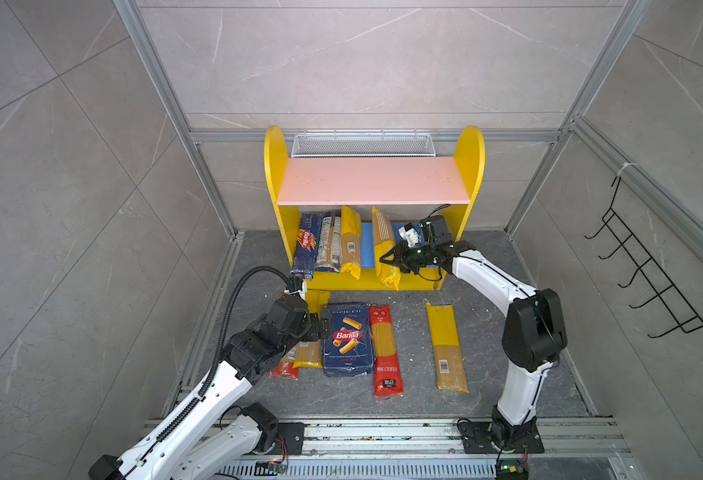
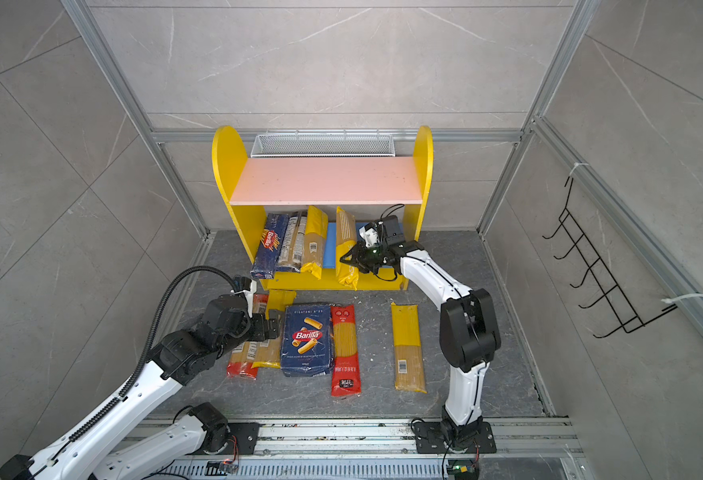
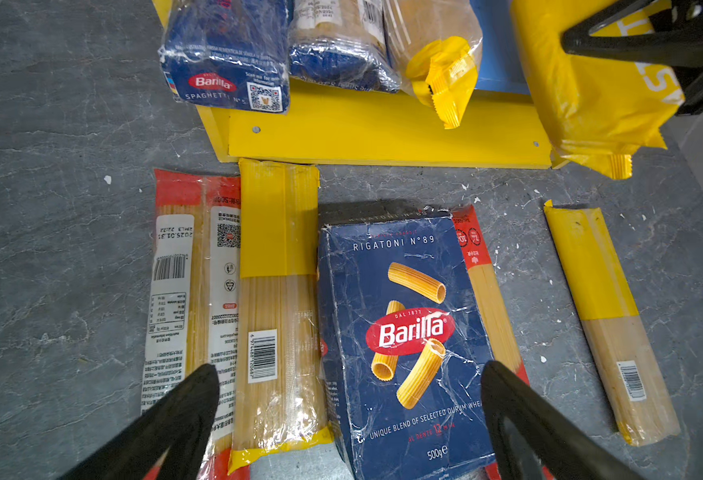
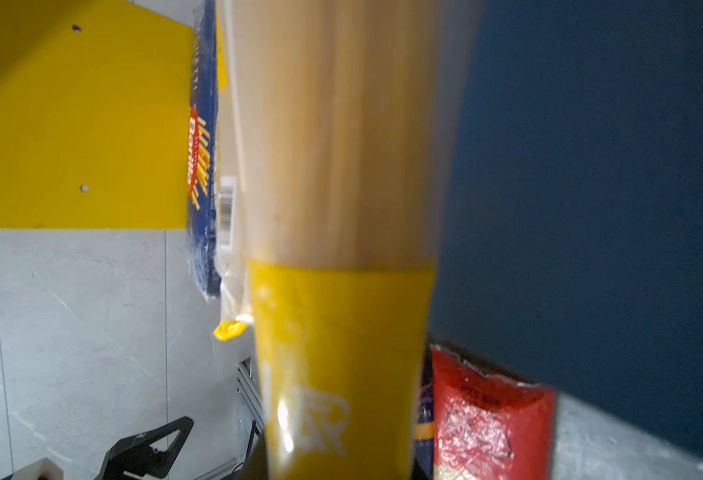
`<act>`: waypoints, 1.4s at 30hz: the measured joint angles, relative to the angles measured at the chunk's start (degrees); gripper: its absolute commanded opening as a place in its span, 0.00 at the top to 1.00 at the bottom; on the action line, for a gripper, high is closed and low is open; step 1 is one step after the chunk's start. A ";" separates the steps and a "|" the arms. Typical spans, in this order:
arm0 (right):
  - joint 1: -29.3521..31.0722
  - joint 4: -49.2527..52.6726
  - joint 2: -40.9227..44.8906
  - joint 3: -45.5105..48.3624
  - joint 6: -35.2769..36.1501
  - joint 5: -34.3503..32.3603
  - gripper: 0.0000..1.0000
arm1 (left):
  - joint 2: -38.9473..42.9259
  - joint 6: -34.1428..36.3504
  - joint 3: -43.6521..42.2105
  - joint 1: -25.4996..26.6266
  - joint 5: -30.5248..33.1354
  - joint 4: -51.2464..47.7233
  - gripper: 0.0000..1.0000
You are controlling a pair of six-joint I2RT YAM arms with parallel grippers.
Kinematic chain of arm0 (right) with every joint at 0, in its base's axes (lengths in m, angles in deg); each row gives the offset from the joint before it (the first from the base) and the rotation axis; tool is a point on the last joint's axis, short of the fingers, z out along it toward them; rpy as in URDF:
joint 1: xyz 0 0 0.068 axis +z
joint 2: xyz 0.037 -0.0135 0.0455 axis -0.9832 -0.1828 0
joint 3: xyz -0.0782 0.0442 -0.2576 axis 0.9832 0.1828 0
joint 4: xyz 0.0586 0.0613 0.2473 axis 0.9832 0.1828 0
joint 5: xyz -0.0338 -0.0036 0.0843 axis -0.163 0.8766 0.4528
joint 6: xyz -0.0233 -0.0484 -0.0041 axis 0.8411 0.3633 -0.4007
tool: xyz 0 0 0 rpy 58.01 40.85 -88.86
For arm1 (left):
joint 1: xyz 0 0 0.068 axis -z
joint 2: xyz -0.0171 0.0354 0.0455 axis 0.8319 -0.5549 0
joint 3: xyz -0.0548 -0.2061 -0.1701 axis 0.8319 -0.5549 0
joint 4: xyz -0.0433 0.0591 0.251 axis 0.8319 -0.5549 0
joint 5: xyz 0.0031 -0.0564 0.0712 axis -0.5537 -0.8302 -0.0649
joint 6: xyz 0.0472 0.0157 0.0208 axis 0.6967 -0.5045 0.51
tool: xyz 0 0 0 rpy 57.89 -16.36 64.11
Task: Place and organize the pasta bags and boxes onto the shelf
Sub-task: 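Stand the PASTA TIME bag upright on the blue shelf beside the yellow bag, then open the right gripper and draw it back toward the floor bags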
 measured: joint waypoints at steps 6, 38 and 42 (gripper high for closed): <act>-1.14 1.38 -7.43 -7.93 0.15 1.31 0.74 | -0.50 1.11 0.00 -3.21 -2.29 0.90 0.00; -1.09 0.52 10.43 6.88 5.14 -0.04 0.30 | 3.39 0.11 -0.46 -7.06 -5.18 -3.13 0.00; -1.09 1.11 17.64 15.37 6.62 -2.01 0.30 | 6.16 -0.74 -1.16 -7.06 -5.16 -3.08 0.00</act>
